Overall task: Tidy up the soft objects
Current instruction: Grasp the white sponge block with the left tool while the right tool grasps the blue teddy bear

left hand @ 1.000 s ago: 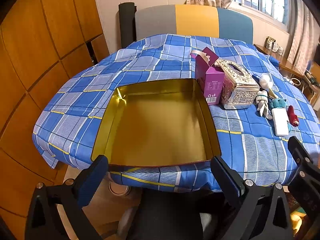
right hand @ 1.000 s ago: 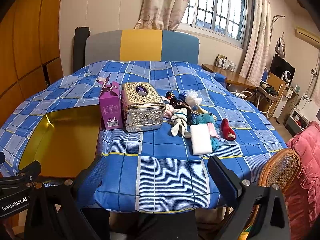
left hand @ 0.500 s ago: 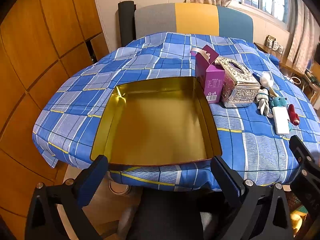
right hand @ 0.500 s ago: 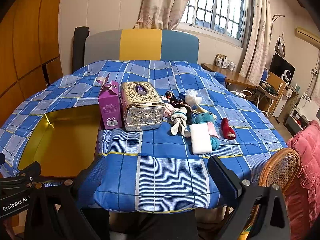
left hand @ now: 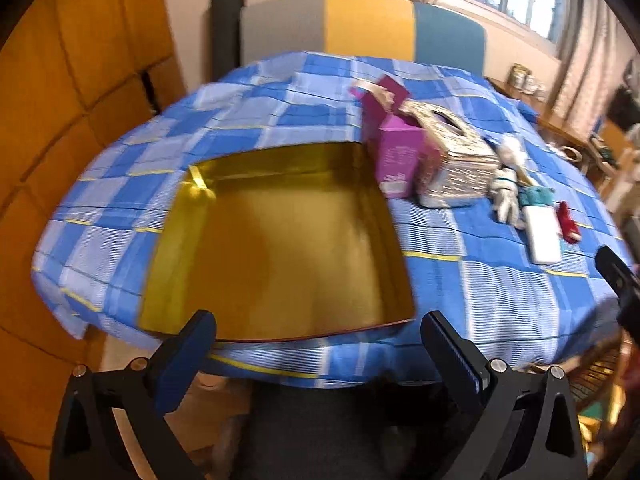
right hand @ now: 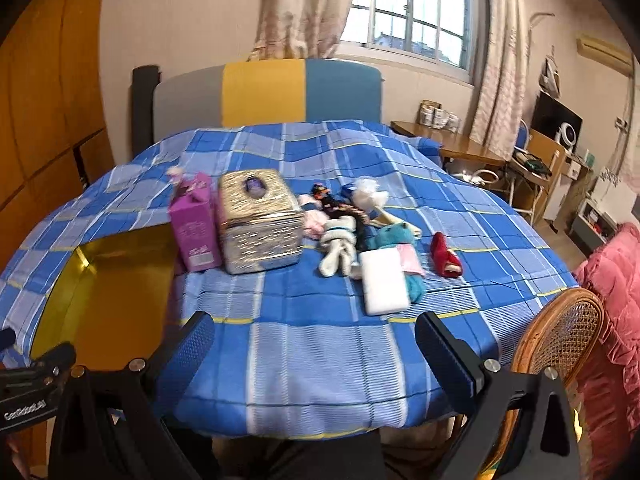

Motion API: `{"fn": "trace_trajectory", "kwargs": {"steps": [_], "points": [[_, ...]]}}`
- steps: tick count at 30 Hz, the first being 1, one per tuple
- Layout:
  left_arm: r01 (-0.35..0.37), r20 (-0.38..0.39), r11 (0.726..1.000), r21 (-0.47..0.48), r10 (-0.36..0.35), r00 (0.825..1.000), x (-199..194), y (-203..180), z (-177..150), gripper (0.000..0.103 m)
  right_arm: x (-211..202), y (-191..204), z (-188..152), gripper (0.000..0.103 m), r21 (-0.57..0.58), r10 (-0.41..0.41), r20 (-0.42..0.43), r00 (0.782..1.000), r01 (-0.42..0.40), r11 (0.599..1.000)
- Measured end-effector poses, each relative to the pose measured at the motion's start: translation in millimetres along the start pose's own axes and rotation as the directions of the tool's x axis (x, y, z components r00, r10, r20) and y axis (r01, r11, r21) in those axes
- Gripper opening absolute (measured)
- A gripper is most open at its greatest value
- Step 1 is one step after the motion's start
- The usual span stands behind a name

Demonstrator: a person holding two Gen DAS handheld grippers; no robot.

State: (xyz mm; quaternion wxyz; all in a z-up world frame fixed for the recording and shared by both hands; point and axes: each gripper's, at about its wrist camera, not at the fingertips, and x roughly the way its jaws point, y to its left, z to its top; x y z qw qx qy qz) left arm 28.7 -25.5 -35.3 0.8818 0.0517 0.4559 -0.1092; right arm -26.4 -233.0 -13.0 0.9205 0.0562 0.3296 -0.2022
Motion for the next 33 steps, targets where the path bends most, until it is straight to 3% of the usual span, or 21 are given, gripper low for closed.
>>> {"fn": "trace_trajectory", "kwargs": {"steps": [6,12,18,20,22,27,30,33], "points": [[0.126,-0.047,0.99,0.057,-0.123,0.991,16,-27,6,0.103,34,-58,8,0.098,0.074,-0.053,-0.033,0.998,0.056,0.996],[0.255,-0.191,0.965,0.067,-0.239,0.952,40,-62,9,0.103,89,-104,20,0.087,0.084,-0.089,-0.128,0.988,0.1,0.991],[0.245,-0.208,0.952,0.184,-0.206,0.956,49,-104,12,0.103,154,-145,44,0.081,0.153,-0.03,-0.213,0.977,0.064,0.986],[0.287,-0.233,0.938,0.193,-0.241,0.942,53,-114,13,0.103,177,-157,50,0.077,0.183,0.006,-0.261,0.965,0.043,0.982],[0.348,-0.264,0.922,0.17,-0.297,0.917,56,-119,14,0.103,200,-166,55,0.074,0.214,0.065,-0.298,0.952,0.0,0.977],[0.375,-0.306,0.918,0.128,-0.323,0.896,73,-134,16,0.103,244,-175,70,0.074,0.277,0.167,-0.318,0.933,-0.077,0.958],[0.383,-0.31,0.915,0.13,-0.329,0.892,79,-141,17,0.103,271,-174,68,0.074,0.284,0.185,-0.386,0.904,-0.074,0.956],[0.381,-0.286,0.913,0.146,-0.33,0.9,80,-149,23,0.103,290,-174,59,0.074,0.325,0.262,-0.414,0.871,-0.128,0.937]]}}
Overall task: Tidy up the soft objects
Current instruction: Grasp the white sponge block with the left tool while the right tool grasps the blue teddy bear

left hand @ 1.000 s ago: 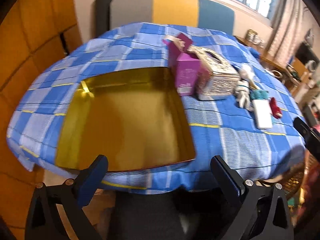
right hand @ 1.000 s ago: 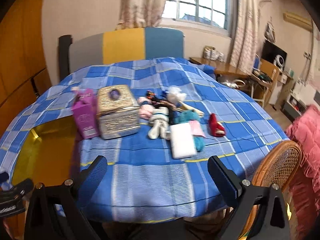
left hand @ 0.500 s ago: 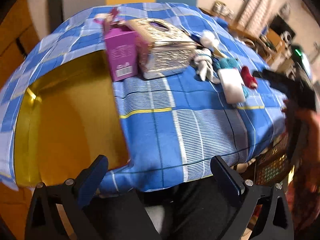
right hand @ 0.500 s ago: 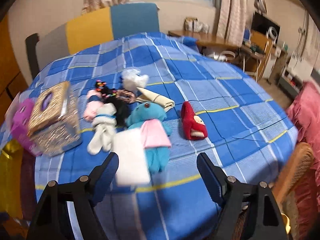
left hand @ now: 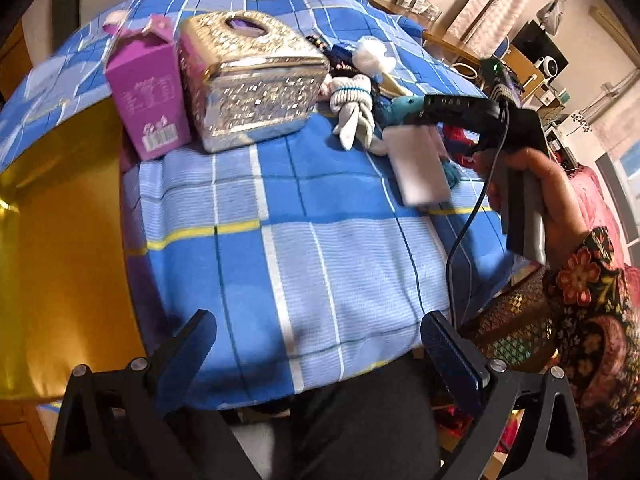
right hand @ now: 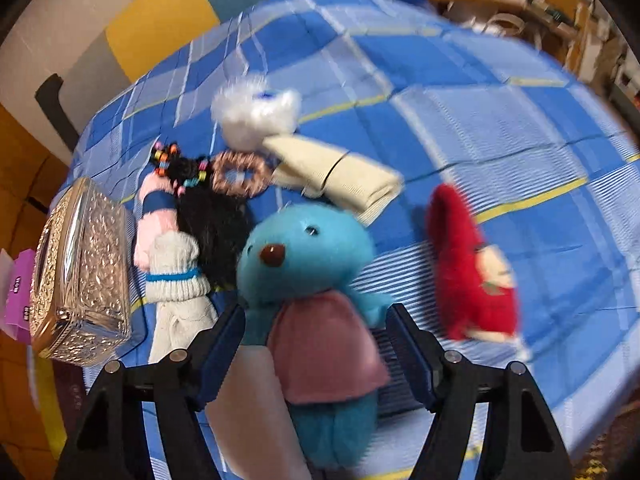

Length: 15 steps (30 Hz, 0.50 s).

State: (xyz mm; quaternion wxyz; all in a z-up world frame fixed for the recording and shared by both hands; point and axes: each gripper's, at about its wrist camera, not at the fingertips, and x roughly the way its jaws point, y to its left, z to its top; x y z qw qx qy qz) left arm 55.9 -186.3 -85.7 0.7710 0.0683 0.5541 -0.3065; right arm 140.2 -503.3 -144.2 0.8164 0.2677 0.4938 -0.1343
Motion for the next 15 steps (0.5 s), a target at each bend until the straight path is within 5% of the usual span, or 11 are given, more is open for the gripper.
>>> {"fn": "trace_trajectory", "kwargs": {"steps": [2,6,15], "points": [[0.009,0.018,1.0,0.006,-0.01,1.0,4,-5,7,0.103,9,-6,-2,0.069,0.035,0.04,-0.037,0.999,-0.039,0.999],[0.041,0.027,0.999,0.03,-0.041,0.999,20,-19,26,0.103,6,-11,-4,0.044,0.052,0.099,-0.042,0.994,-0.097,0.994],[0.09,-0.018,0.995,0.046,-0.089,0.996,82,-51,81,0.103,-37,-13,-3,0.04,0.025,0.114,0.115,0.987,-0.117,0.993]]}}
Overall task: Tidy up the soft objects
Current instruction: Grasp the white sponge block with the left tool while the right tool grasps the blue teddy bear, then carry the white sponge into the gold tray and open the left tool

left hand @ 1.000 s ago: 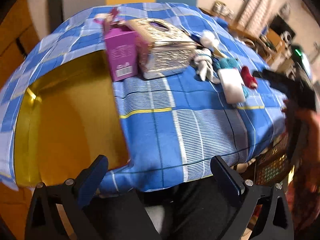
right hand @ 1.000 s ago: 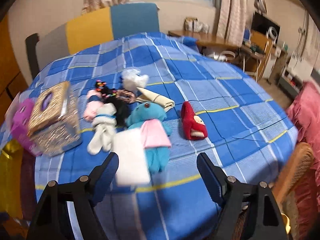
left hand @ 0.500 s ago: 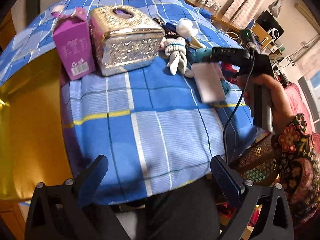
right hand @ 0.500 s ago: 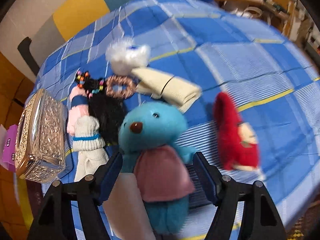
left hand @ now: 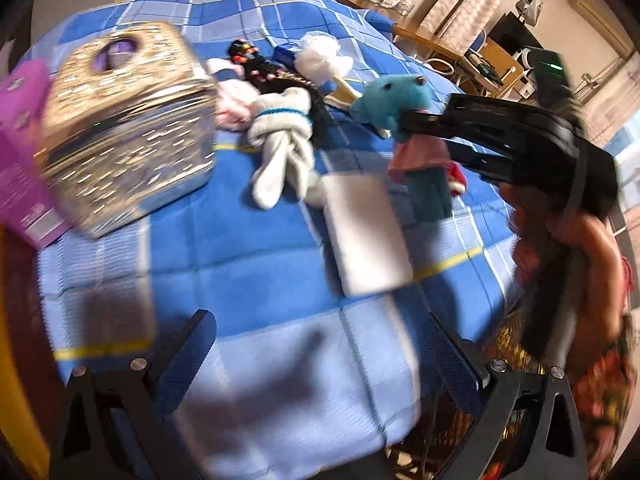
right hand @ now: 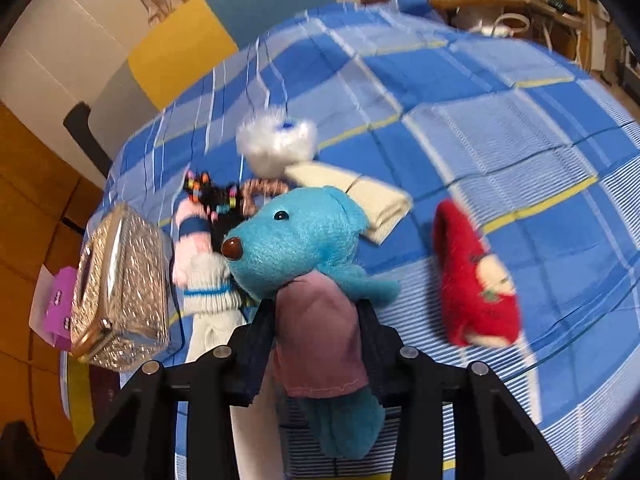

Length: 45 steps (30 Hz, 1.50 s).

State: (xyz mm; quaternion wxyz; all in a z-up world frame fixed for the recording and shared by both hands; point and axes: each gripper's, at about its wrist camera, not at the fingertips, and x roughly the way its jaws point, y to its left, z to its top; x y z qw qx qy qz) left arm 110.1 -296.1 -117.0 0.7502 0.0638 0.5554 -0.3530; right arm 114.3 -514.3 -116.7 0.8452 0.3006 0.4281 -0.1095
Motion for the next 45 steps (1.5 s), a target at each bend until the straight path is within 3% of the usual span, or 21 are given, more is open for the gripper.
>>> {"fn": "trace_trajectory", "kwargs": {"steps": [4,9,14,17,19,23,27,33,39,45], "points": [[-0.007,-0.001,1.0,-0.014,0.007,1.0,23,-13,21,0.103,-16,-14,7,0.04,0.055,0.012,0.07,0.997,-0.015,0.998],[-0.093,0.022,0.993,0.067,0.091,0.996,49,-33,39,0.103,-26,-25,11,0.04,0.089,-0.01,0.119,0.993,-0.001,0.996],[-0.114,0.0,0.987,0.111,0.115,0.993,70,-43,49,0.103,-28,-29,13,0.041,0.107,-0.01,0.134,0.991,-0.005,0.994],[-0.195,0.027,0.965,0.173,0.194,0.981,78,-55,49,0.103,-27,-28,12,0.041,0.102,-0.014,0.128,0.992,0.001,0.995],[-0.23,0.027,0.959,0.164,0.229,0.973,82,-50,48,0.101,-25,-25,11,0.04,0.086,-0.019,0.119,0.993,0.009,0.996],[-0.19,0.03,0.974,0.124,0.188,0.982,83,-33,45,0.096,-21,-18,10,0.041,0.049,-0.024,0.108,0.994,0.019,0.999],[-0.163,0.051,0.975,0.149,0.157,0.986,71,-25,41,0.063,-14,-7,7,0.041,-0.006,-0.047,0.093,0.995,0.048,0.999],[-0.029,0.049,0.997,0.066,0.026,0.998,46,15,32,0.062,-4,8,3,0.041,-0.09,-0.067,0.07,0.995,0.073,0.993],[0.029,0.09,1.0,-0.003,-0.028,0.996,6,45,19,0.061,0,11,0,0.04,-0.108,-0.07,0.063,0.996,0.077,0.991],[0.051,0.18,0.998,0.023,-0.054,0.982,-58,57,16,0.061,3,10,-1,0.04,-0.112,-0.083,0.047,0.995,0.088,0.99]]}}
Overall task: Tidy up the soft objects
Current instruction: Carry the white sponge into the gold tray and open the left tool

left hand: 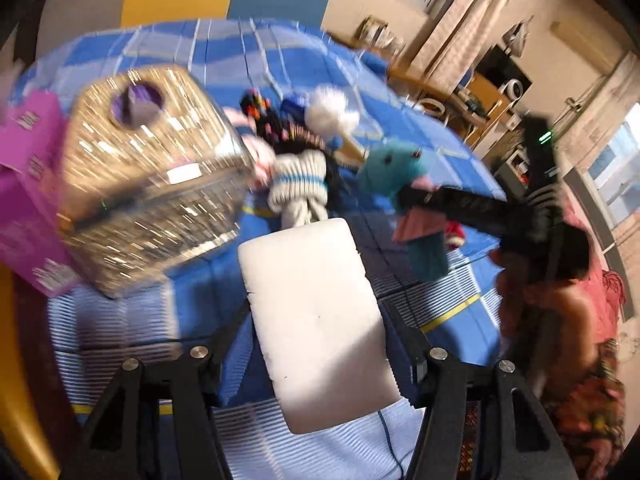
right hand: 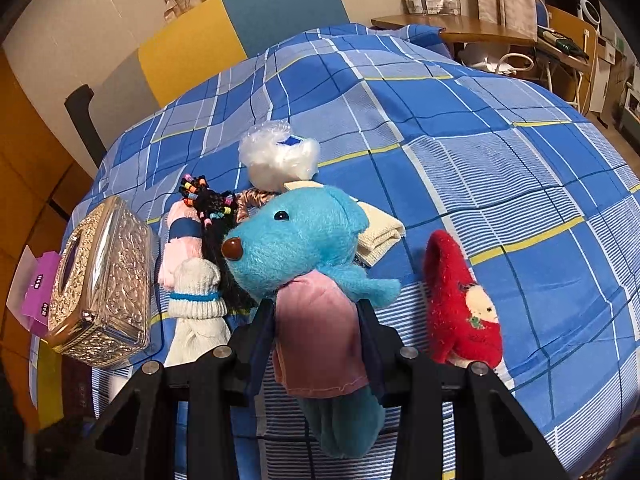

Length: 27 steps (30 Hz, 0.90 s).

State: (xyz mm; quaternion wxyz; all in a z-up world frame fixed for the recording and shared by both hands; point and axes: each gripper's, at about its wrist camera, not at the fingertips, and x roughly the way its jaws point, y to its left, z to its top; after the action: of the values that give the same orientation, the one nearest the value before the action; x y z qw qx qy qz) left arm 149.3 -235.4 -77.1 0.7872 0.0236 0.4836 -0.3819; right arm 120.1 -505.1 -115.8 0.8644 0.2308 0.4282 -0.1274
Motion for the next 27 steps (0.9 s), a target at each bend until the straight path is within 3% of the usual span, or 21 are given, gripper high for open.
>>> {"fn": "trace_trajectory", "kwargs": {"steps": [7,15,20,27], "points": [[-0.024,0.115,1.0,0.01,0.023,0.993,-67,24,8,0.061,1,2,-1,0.041,-0.023,-0.029,0.003,1.0,0.029,0.999],[-0.124,0.197,0.991,-0.054,0.133,0.971,-132,103,10,0.061,-4,-3,2,0.041,0.003,-0.042,0.047,0.998,0.042,0.999],[-0.219,0.187,0.971,-0.094,0.233,0.954,-145,162,6,0.062,-9,-9,5,0.041,0.037,-0.014,0.072,0.997,0.011,0.999],[-0.339,0.07,0.931,-0.134,0.35,0.934,-139,253,-9,0.062,-12,-3,5,0.041,0.004,-0.015,0.095,0.995,0.015,1.0]]}}
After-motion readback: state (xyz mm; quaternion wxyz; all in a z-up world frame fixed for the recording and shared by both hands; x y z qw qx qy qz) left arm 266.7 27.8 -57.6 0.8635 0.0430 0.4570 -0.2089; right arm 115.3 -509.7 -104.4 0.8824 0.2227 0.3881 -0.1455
